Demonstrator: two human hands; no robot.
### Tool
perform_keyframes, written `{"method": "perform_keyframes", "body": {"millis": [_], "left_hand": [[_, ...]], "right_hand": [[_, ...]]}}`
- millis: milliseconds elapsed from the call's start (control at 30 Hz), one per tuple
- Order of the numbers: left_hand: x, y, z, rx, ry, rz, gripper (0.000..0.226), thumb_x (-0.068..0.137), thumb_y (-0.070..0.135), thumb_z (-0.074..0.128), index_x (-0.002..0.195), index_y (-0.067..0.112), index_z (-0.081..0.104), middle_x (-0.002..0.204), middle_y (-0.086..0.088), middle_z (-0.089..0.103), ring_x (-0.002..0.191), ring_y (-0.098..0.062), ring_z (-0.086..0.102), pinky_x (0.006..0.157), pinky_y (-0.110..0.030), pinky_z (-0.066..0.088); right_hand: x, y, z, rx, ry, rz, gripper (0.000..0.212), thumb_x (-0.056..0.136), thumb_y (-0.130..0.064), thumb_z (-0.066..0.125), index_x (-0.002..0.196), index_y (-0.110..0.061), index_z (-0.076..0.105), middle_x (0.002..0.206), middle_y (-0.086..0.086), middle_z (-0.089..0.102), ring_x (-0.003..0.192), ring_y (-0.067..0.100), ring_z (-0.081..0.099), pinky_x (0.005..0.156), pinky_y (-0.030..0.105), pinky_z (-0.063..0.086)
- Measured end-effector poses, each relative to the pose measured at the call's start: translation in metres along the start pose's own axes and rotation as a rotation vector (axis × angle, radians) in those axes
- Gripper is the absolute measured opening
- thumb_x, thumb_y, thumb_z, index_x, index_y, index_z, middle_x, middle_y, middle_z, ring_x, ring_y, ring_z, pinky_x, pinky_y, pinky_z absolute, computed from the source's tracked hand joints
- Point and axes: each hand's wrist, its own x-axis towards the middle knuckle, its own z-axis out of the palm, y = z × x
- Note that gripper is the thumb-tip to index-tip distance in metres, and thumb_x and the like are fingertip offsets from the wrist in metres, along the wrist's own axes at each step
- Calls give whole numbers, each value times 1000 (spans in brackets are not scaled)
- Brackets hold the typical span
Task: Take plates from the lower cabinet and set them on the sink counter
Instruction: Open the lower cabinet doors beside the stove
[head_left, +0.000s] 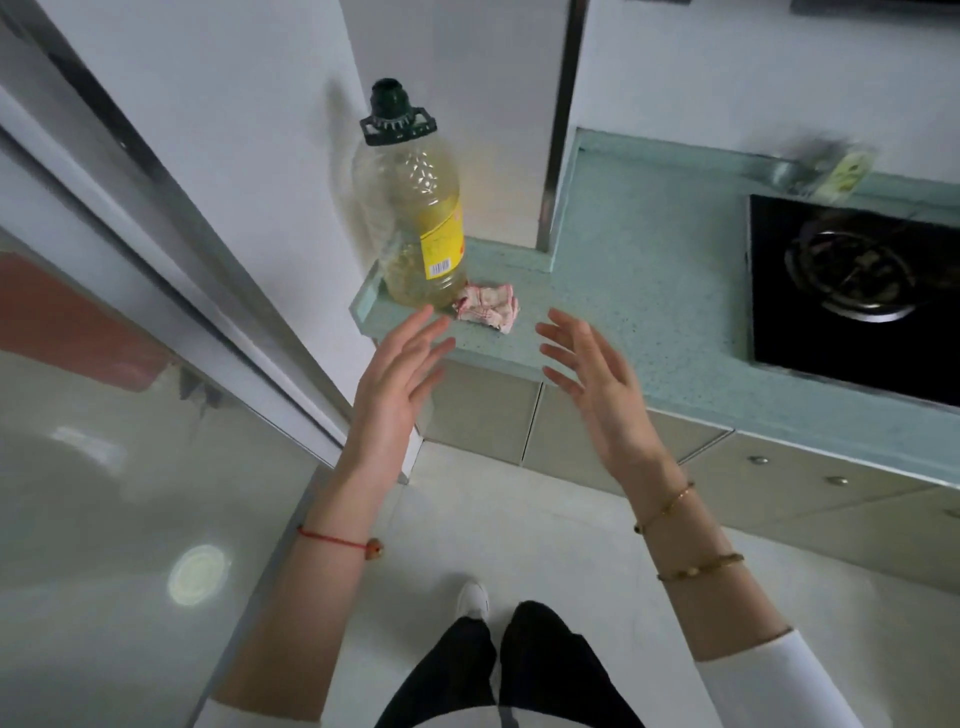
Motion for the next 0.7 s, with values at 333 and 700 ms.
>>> {"method": "perform_keyframes", "body": {"millis": [333, 700], "left_hand": [[39, -82, -6, 33, -46, 40, 45, 92, 27, 51, 136, 27, 54, 137, 2, 62, 128, -15, 58, 115, -44, 38], [98, -279, -32, 95, -92, 185, 46, 91, 27, 54, 137, 24, 56, 133, 4, 65, 129, -15, 57, 114, -45, 39]], "right_hand": [[33, 73, -18, -2, 21, -49, 36, 105, -27, 37, 131, -14, 58, 130, 5, 64, 123, 24, 57, 109, 43, 43], [80, 263, -65, 9, 6, -209, 34, 98, -37, 44, 125, -25, 63, 126, 0, 67, 121, 18, 59, 111, 44, 41]]}}
